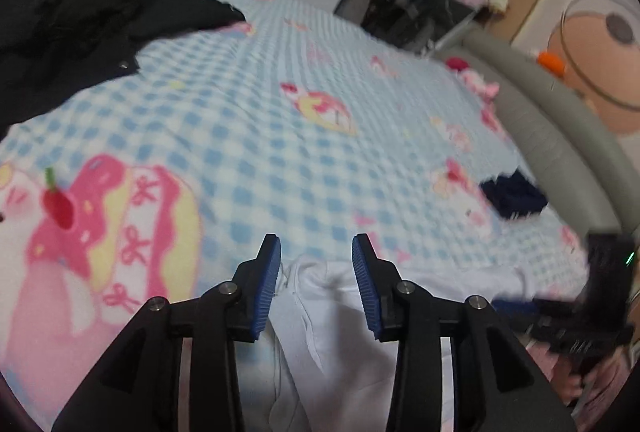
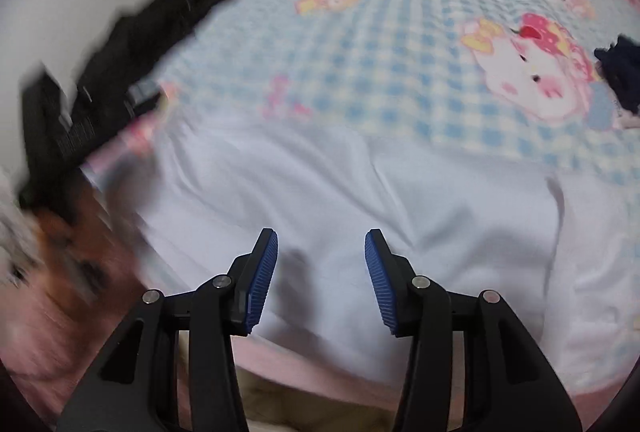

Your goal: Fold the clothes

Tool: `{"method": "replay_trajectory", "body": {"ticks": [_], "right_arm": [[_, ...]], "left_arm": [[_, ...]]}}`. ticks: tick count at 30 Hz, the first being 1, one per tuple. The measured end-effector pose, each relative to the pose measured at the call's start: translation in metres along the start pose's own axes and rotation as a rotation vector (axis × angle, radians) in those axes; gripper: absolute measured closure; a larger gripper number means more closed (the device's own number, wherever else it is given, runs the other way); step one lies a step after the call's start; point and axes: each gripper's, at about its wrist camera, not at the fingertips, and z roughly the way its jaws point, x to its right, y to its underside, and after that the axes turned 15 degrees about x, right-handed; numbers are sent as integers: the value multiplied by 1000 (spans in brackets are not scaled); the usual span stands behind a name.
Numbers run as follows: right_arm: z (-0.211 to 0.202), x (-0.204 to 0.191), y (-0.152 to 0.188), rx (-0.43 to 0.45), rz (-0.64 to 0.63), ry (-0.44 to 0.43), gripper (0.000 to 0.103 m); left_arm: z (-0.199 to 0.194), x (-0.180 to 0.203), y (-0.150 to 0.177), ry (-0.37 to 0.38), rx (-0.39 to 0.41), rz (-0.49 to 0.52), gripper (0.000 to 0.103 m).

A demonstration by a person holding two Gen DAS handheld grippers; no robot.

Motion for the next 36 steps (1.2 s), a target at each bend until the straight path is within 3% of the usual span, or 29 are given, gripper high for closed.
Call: {"method": "replay_trajectory", "body": {"ticks": [2,4,7,11,14,17,19,21,25,30,33,36], "right_arm": [[8,-4,-14,31,-43,47,52],[23,-10,-23,23,-56,53,52],[50,-24,-23,10,-79,44,52],[77,-26,0,-1,-117,140,52],[70,-20,2,16,-89,180,54],[56,-27,-12,35,-118,227,56],[47,-41,-30,82,-149,168,55],[53,-58,-48,90,-175,87,46],[93,-97,-64,42,-266,-24,46],[139,-99,-31,-49,-269,-4,47],[132,-82,-14,30,-213,15,47],[122,-72,-7,103,-168,93,47]], "left_arm": [[21,-1,10,-50,-89,30,66],[25,-7,16,-63,-113,2,71],[22,-16,14,-75,-90,-32,77],[21,-25,15,-99,-85,-62,77],[9,-18,13,-127,-38,-58,77],[-21,-30,3,-86,106,-212,80],[-27,-42,-1,-37,139,-279,80],[-16,-49,2,-9,87,-281,80],[6,-48,10,51,6,-275,80],[23,-31,20,-27,-62,-142,76],[27,-23,21,-38,-68,-101,75],[27,-27,18,-21,-47,-134,75]]}}
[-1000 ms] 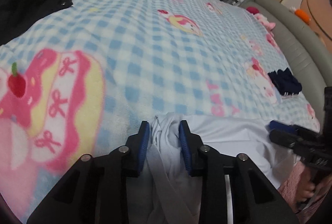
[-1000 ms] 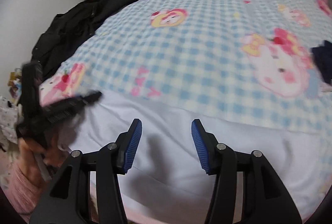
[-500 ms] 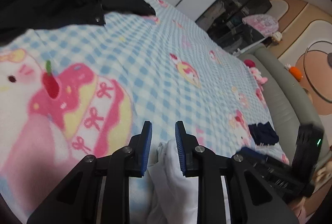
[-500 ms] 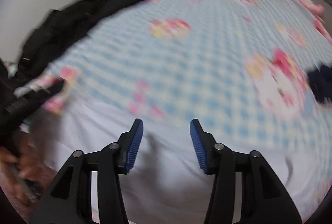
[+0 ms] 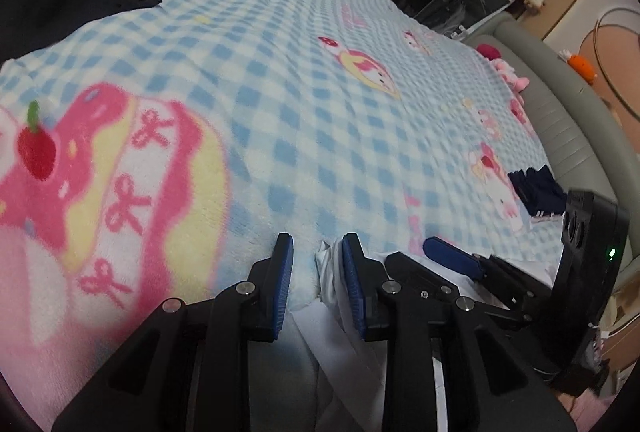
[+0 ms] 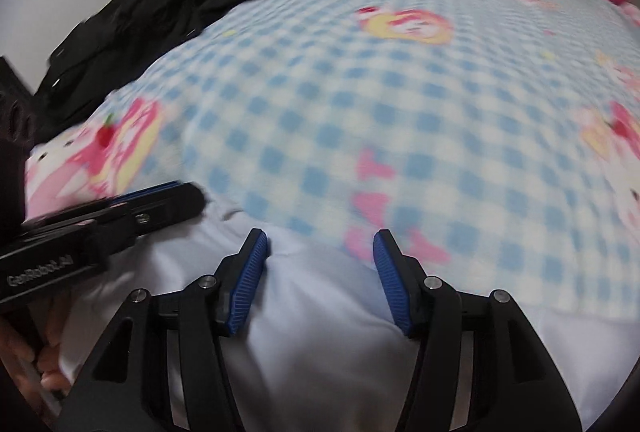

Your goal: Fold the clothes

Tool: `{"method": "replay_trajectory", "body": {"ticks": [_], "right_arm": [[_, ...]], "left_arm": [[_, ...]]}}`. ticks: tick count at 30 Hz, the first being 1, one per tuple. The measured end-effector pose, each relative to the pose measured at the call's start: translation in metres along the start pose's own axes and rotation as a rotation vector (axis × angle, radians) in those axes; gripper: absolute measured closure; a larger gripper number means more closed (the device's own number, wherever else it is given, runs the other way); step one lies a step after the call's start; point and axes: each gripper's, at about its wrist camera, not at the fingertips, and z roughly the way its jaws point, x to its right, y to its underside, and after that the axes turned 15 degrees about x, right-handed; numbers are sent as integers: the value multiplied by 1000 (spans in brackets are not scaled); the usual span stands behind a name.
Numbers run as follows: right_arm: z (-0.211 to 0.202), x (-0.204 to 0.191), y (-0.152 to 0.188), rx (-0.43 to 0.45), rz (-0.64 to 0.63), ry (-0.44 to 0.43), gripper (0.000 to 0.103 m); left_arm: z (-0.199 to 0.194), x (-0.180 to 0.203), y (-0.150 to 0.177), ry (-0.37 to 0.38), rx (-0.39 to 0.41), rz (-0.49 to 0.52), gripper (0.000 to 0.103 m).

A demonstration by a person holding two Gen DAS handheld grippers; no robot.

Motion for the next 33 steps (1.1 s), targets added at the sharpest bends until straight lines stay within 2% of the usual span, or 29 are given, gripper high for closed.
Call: {"method": "replay_trajectory", "body": {"ticks": [3,5,6,8,11,14,17,20,22,24,27,29,30,31,32,33], "right_arm": [[-7,9,7,52,53,56,47],[-7,12,8,53,64,49,47],[-8,13,8,50,65,41,47],[-11,16,6,42,75,22,47],[-33,26,-3,24,128,-15,47],[-79,44,-8,59,130,1,45],[-115,67,-4,43,73,77,42],[-138,97,16,-1,67,148,42],[-152,114,32,15,108,157,42],[-160,124,44,34,158,166,42],[-176,136,54,82,189,222,42],[-185,147,56,121,202,284,42],[-187,155,59,117,211,310,42],[-187,165,63,96,221,333,42],[-187,175,67,74,231,356,42],[-186,184,73,56,240,366,37]], "left_arm": [[-5,2,-3,51,25,-14,77],[-8,9,-3,94,34,8,77],[-7,16,0,89,20,50,77],[1,23,5,-38,-10,172,72],[-9,9,-1,-45,23,81,72],[-33,11,-5,10,89,81,72],[-53,23,4,43,110,123,72],[-77,58,10,127,172,197,72],[-83,82,18,168,166,259,68],[-75,101,33,134,96,328,66],[-60,99,53,-15,-4,384,64],[-65,78,51,-62,-15,311,65],[-70,68,49,-79,-12,267,71],[-75,58,46,-107,-6,232,73],[-79,49,45,-180,6,231,73],[-81,39,44,-251,18,224,70]]}}
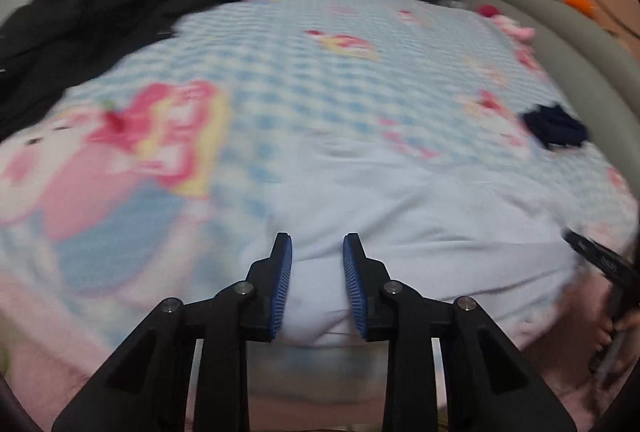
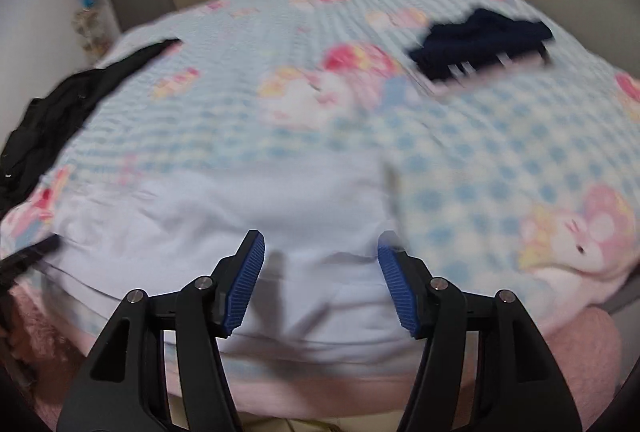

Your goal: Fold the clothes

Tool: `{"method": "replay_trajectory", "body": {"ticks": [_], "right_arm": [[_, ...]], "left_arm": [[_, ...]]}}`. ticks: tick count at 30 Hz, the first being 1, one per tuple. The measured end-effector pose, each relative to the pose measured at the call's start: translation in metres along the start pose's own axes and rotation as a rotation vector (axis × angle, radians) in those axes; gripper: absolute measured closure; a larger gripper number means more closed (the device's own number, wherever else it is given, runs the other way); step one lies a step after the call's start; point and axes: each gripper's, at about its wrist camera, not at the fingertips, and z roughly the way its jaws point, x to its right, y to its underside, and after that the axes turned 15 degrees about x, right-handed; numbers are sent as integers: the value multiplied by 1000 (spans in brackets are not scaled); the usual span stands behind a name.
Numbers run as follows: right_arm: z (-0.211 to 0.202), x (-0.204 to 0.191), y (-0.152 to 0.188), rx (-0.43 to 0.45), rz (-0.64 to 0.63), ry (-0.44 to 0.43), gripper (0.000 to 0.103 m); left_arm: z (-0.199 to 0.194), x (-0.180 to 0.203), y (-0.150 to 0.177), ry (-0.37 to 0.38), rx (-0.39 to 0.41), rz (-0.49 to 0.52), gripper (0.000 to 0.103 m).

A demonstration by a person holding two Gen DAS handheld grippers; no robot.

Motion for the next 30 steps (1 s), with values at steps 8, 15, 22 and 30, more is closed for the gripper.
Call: {"method": "replay_trajectory", "body": {"ticks": [8,15,22,30], "right_arm": [[-38,12,-4,155,80,-92,33],[-63,-72,-7,179,-149,-296,26],[-30,-107,49,63,-344,-239,28],[-34,-72,32,85,-91,-308,28]], "left_arm": [[-41,33,-5,221,102,-49,68],[-27,95,30,209,-7,144,68],[-29,106,35,116,-31,238,68],[-29,136,34,121,1,315,56]]}}
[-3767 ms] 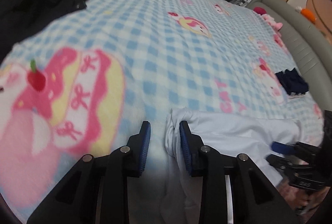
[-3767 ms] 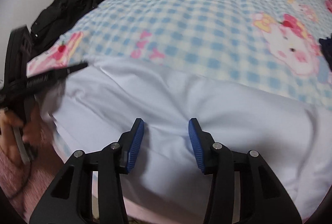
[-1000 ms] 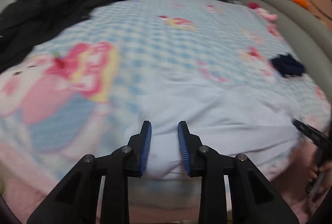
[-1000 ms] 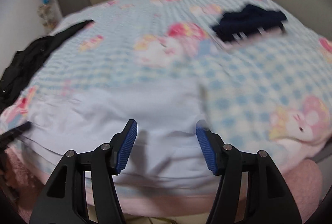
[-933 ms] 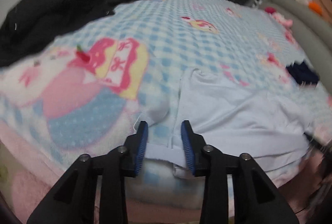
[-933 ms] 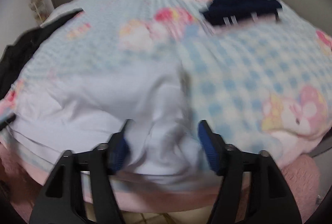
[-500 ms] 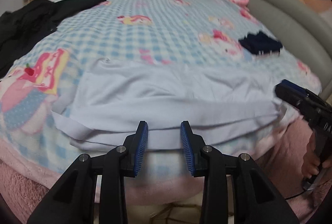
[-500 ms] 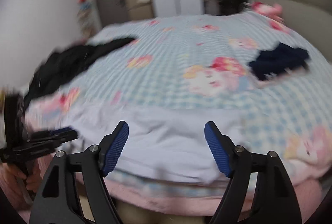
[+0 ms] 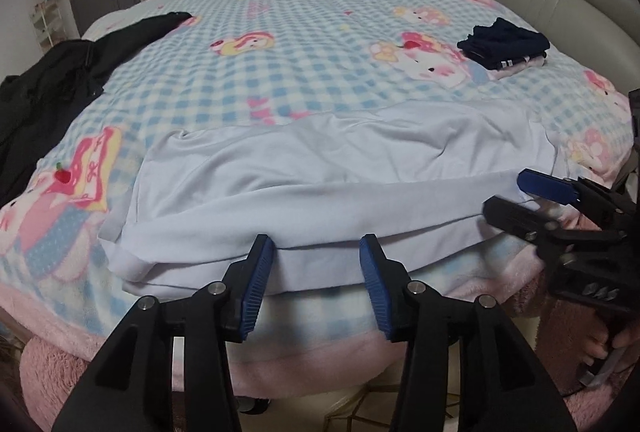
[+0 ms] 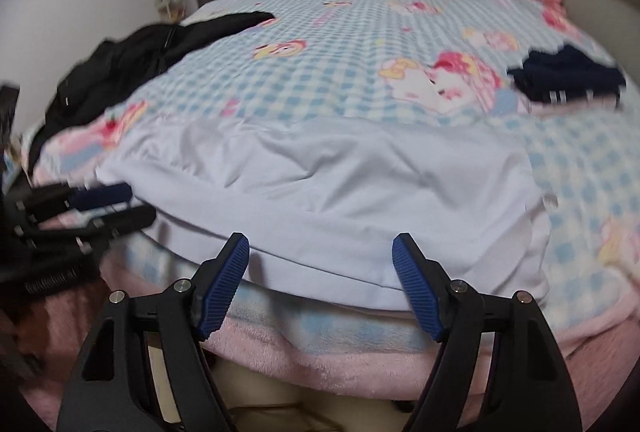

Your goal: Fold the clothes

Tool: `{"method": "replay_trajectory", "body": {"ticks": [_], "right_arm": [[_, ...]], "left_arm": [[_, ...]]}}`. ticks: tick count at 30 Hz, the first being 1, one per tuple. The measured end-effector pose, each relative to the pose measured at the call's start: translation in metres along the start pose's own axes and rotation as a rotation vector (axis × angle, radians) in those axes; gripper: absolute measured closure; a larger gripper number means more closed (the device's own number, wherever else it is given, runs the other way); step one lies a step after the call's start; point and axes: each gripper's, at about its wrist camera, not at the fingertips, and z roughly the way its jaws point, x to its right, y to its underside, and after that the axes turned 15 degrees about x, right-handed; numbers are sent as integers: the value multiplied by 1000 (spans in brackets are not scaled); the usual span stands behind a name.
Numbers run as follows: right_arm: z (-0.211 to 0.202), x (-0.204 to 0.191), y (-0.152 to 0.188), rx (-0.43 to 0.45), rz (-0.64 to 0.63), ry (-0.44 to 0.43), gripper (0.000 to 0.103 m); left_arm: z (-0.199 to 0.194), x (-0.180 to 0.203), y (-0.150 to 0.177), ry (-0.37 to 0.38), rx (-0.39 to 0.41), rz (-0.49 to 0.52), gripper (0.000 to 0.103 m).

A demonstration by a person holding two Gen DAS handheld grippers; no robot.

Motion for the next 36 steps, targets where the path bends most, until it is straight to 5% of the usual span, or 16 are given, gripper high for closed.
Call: {"method": "replay_trajectory", "body": {"ticks": [5,15,22,23,26,28,36], "right_arm": [[-12,20,-10,9,134,-70,26],[14,-23,7,-46,-216,114,22],[15,-15,3,1,-195,117,22],[15,-15,4,1,-196,115,22],[12,-12,3,9,-177,103,22],[9,-10,1,15,-146,89,22],[-3,-9,-36,55,34,-48,22]], "left_arm": [[10,11,-1,-42,-2,46,53],[16,21,5,-152,-11,198,42],[22,24,-12,-182,81,235,42],[24,26,-11,-176,92,250,45],[22,31,-9,-161,123,276,89],[11,31,-10,-138,152,263,96],[-13,22,0,-92,141,204,97]]}}
